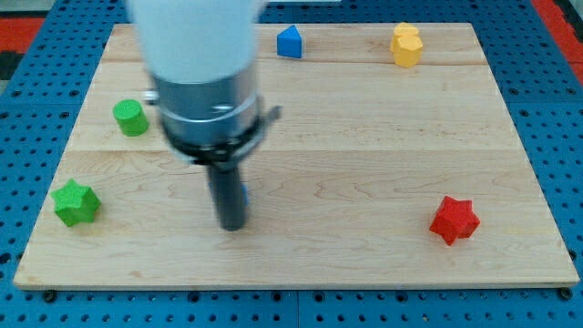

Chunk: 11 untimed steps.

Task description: Move blue cube towards blue triangle

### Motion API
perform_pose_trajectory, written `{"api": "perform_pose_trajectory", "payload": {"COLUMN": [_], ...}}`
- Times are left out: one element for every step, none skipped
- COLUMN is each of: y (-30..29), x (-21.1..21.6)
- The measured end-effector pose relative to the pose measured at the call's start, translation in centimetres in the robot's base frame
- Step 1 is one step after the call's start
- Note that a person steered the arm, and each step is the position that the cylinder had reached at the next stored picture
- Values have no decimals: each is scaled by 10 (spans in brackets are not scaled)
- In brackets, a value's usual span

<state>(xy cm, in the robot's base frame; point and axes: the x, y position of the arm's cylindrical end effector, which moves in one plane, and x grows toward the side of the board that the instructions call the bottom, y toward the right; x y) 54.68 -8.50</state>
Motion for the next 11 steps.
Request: {"api": "perform_pose_trajectory", "payload": {"y": [22,-43,-74,-50,9,12,-22,-50,21,38,61], "x": [-69,-86,-78,-119,-151,-197,-213,-230,-240,-248,-250]}}
